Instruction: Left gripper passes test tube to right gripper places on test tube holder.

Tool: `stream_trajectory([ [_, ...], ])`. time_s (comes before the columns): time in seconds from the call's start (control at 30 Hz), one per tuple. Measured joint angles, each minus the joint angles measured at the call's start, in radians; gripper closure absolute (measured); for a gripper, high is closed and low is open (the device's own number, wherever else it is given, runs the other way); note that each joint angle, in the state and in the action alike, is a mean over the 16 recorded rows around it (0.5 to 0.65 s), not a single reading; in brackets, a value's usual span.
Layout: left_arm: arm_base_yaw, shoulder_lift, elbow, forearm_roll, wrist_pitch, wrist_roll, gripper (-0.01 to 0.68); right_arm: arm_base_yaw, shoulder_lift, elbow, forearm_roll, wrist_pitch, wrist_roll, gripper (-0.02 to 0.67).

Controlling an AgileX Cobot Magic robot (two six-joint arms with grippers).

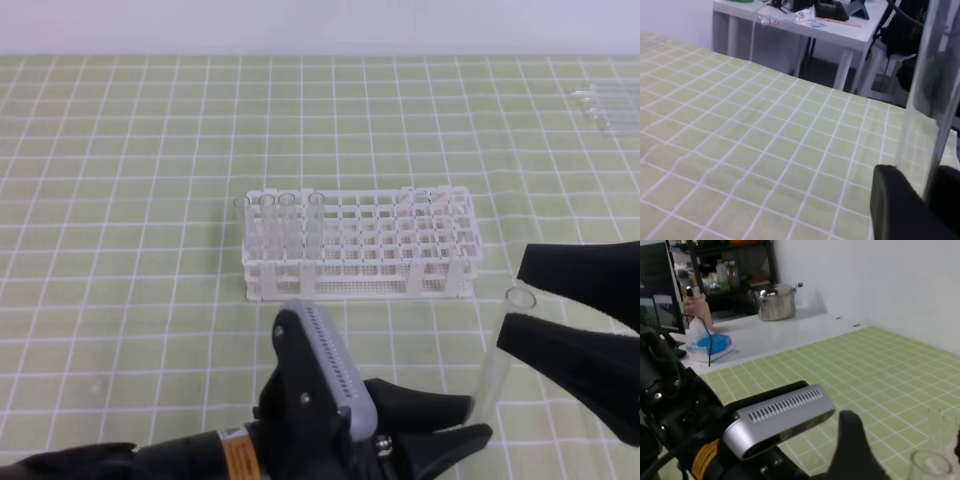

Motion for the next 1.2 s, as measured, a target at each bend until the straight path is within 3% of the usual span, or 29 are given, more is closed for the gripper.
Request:
stream_trajectory([
  [0.43, 0.000, 0.071, -0.078, 0.053, -0.014, -0.037, 0.560, 0.000, 0.000, 0.000, -0.069, -0.023, -0.002, 0.273],
  [0.93, 0.000, 0.079, -0.093, 0.054, 0.044, -0.013, 0.565, 0.000, 0.000, 0.000, -0.092, -0.075, -0.002, 0.471],
  [1.2, 0.000, 0.080, -0.095, 0.055, 0.042, -0.006, 0.562, 0.000, 0.000, 0.000, -0.112, -0.076, -0.002, 0.509],
])
